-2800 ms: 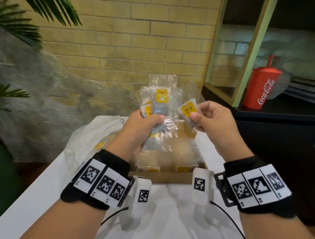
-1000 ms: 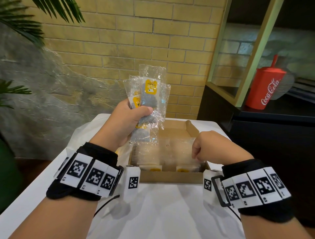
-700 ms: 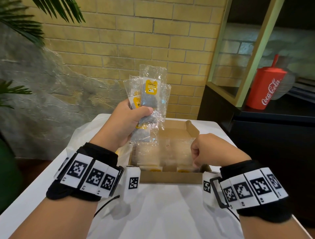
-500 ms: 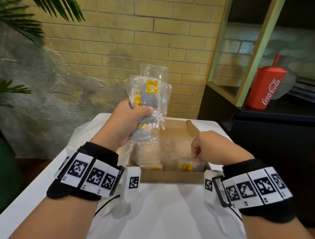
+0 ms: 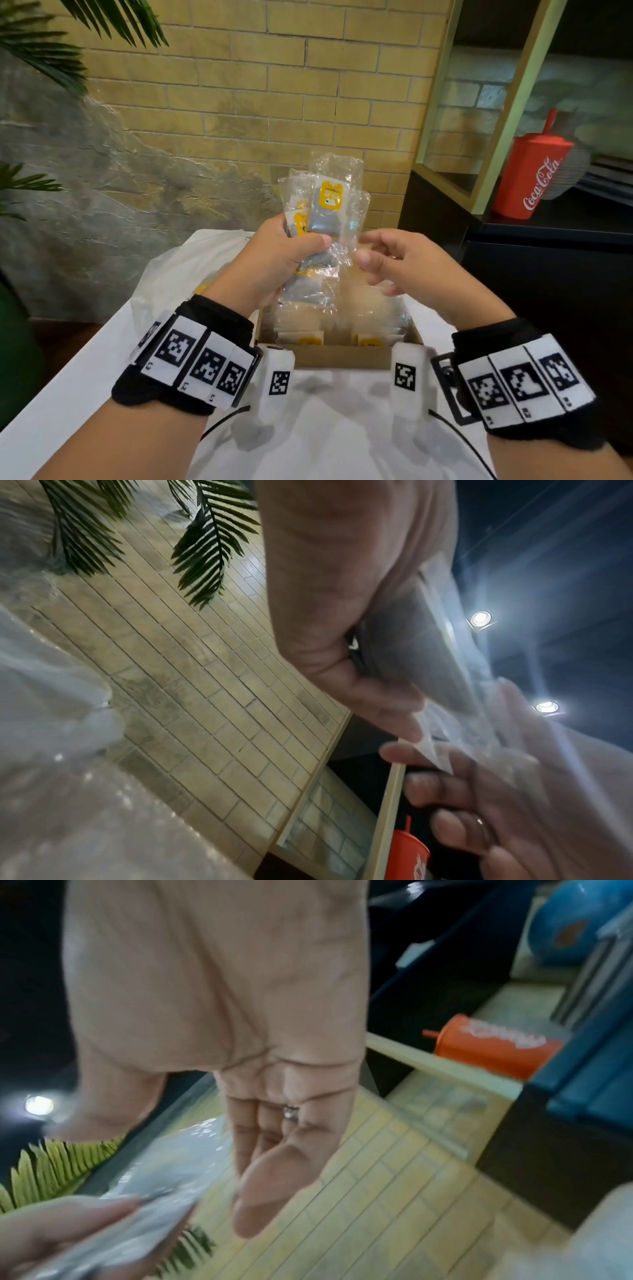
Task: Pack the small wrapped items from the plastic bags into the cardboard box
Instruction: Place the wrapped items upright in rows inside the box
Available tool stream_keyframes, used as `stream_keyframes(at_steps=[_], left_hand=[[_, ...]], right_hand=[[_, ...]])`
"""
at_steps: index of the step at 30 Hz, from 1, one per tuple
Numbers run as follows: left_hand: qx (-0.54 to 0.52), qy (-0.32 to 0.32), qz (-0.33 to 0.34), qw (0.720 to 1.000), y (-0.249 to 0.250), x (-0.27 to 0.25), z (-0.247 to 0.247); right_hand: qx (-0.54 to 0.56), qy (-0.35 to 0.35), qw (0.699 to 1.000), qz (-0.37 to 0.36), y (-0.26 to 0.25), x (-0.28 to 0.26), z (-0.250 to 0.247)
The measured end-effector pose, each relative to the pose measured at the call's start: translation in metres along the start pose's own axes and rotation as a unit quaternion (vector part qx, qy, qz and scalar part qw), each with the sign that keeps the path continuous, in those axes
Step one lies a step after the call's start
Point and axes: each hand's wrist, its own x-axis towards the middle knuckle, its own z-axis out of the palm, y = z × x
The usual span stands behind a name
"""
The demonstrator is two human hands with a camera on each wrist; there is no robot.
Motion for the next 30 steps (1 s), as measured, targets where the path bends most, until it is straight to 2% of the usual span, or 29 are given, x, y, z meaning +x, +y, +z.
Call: stream_keyframes(at_steps=[4,7,10,15,21,23,30], left_hand=[[0.026,-0.087,-0.001,0.996,-0.005,-0.006,0.01],[0.024,-0.122,-0.004,0.992,-0.007,-0.007,0.013],[-0.005,-0.122,-0.001,0.993,-0.007,-0.007,0.015],[0.013,-0.106,-0.011,0.994,-0.006,-0.008,0.015],[-0.039,-0.189,-0.017,0.981,-0.002,-0.006,-0.002],[-0.04,-0.175,-0.011,0.984,-0.001,-0.006,-0.003],[0.048,-0.014,0.045,0.998,-0.001,-0.002,0.004]], right_hand=[[0.122,0.04,0.992,0.01,-0.002,0.003,0.02],[0.236,0.046,0.971,-0.007,-0.003,0.003,0.028],[0.274,0.053,0.96,-0.007,0.0,0.006,0.026],[0.306,0.031,0.951,-0.025,0.002,0.005,0.023],[0.325,0.087,0.941,-0.041,0.005,0.007,0.015],[0.335,0.087,0.938,-0.04,0.006,0.008,0.015],[0.309,0.032,0.95,-0.013,0.01,0.011,0.021]])
